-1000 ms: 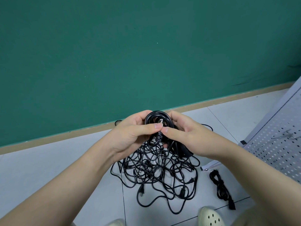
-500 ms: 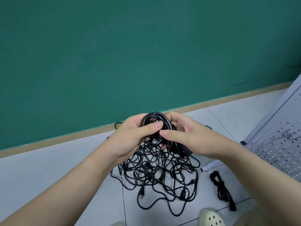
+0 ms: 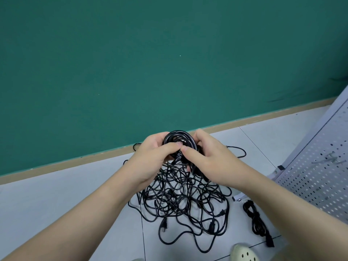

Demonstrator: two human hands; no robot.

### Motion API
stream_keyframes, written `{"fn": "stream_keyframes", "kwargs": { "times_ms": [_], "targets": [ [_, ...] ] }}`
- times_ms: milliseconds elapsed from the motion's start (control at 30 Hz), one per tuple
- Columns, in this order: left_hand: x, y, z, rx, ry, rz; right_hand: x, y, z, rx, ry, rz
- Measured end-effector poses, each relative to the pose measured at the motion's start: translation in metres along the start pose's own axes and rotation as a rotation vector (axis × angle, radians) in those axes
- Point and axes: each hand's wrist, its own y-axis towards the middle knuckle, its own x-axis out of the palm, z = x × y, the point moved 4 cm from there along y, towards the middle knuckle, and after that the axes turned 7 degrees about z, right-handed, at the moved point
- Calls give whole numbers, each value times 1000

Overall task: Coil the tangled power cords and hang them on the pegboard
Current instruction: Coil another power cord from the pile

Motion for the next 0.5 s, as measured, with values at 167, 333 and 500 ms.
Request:
{"fn": "stream_keyframes", "kwargs": {
  "times_ms": [167,333,500],
  "targets": [
    [1,-9,9,-46,-103,-142,-2,-2,0,20,97,-33],
    [3,-18,10,-3,-7,-153,-4,-7,-1,5,78,-5],
    [3,-24,12,17,44,-100,-4,-11,-6,-39,18,92]
  ]
}}
